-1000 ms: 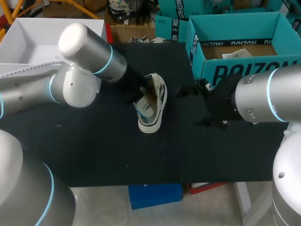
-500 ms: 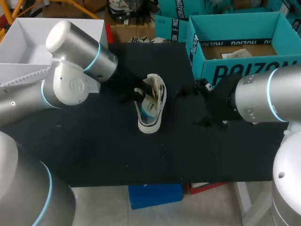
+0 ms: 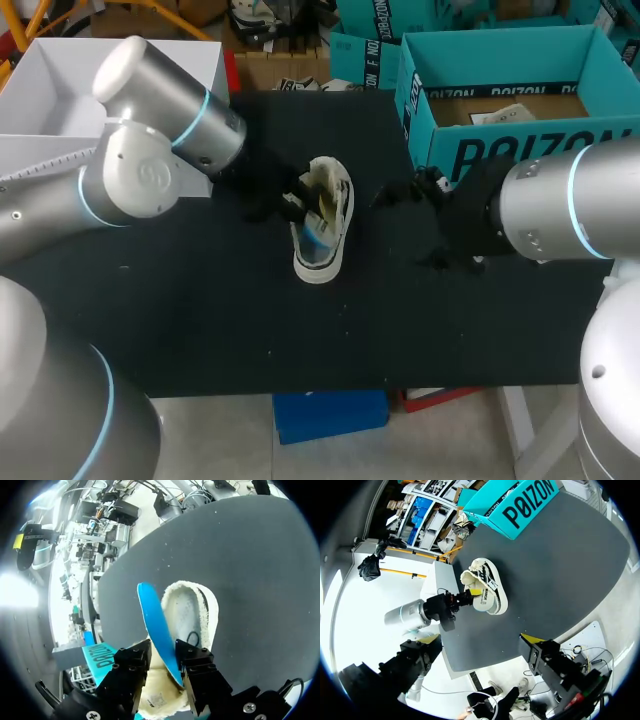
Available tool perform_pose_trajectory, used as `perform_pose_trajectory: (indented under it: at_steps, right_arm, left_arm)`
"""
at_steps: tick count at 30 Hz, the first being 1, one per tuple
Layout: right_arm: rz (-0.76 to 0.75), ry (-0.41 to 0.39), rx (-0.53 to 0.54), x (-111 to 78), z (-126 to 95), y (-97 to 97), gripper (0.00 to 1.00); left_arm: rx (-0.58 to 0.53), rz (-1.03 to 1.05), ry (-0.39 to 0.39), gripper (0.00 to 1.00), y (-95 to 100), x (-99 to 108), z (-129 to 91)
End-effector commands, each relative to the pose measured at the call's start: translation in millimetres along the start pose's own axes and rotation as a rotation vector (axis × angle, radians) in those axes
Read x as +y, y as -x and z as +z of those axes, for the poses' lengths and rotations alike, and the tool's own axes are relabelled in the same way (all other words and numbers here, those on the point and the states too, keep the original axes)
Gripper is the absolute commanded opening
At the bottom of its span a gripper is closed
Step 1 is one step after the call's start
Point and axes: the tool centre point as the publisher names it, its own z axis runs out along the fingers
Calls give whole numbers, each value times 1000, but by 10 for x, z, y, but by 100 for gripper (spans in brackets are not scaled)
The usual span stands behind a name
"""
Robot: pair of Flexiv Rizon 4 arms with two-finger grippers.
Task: Take the shoe out of the shoebox, open the shoe tongue, remove and reinsert the insole, then place the shoe into the shoebox
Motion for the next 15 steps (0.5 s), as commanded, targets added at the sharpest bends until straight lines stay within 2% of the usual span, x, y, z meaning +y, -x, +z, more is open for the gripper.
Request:
perform_pose_trajectory:
  at_steps: [1, 9, 15]
  right_arm:
    - [4, 112, -2, -46, 58, -23, 100]
    - [4, 112, -2, -46, 58, -23, 100]
    - [4, 112, -2, -46, 58, -23, 100]
  left_arm:
    - [-6, 5, 3, 0, -10, -43, -49]
    - [14, 12, -19, 0, -71, -81, 5]
    - [41, 25, 12, 0, -114, -43, 14]
